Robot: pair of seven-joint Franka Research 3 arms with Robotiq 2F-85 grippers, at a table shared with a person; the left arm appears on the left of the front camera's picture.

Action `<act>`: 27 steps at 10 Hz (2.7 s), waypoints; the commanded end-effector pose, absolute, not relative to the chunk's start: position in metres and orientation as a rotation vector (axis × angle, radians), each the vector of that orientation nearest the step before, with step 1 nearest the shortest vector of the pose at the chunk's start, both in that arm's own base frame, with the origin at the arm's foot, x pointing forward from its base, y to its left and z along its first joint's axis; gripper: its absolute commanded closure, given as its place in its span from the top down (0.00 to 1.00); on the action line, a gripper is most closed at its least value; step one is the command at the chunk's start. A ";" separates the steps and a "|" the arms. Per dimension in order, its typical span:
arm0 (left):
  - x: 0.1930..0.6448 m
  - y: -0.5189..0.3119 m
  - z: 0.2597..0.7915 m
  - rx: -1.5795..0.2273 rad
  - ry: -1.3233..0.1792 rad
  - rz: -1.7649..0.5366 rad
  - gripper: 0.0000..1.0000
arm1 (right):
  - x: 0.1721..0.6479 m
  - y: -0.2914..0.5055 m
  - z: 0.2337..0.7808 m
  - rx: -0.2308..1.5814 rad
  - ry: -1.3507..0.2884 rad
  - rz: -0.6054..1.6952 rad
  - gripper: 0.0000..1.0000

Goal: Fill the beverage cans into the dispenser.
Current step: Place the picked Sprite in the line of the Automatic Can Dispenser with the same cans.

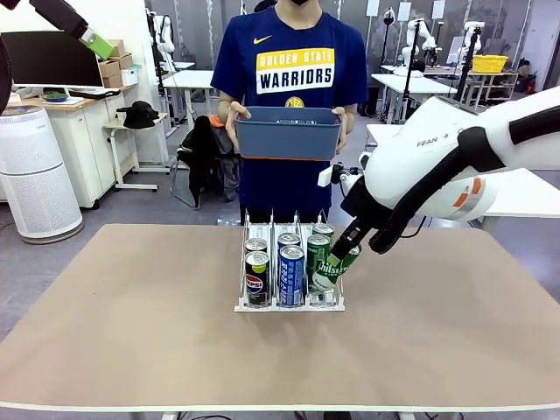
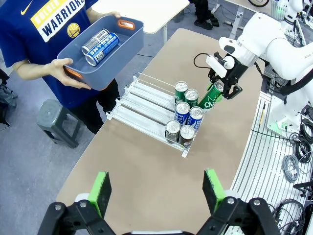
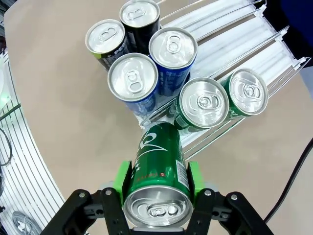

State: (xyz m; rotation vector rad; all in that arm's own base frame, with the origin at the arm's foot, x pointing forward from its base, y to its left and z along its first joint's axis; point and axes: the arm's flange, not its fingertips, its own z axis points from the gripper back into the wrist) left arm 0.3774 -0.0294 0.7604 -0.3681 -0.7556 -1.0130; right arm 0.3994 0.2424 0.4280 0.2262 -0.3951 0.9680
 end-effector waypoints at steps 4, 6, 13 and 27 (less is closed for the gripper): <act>0.377 -0.029 0.760 -0.362 -0.744 -1.007 1.00 | 0.436 0.263 0.425 0.132 -0.353 1.003 0.58; 0.377 -0.029 0.760 -0.362 -0.744 -1.007 1.00 | 0.440 0.272 0.419 0.136 -0.256 1.059 0.58; 0.377 -0.029 0.760 -0.362 -0.744 -1.007 1.00 | 0.442 0.288 0.404 0.099 -0.134 1.117 0.58; 0.377 -0.029 0.760 -0.362 -0.744 -1.007 1.00 | 0.429 0.265 0.452 0.159 -0.258 1.091 1.00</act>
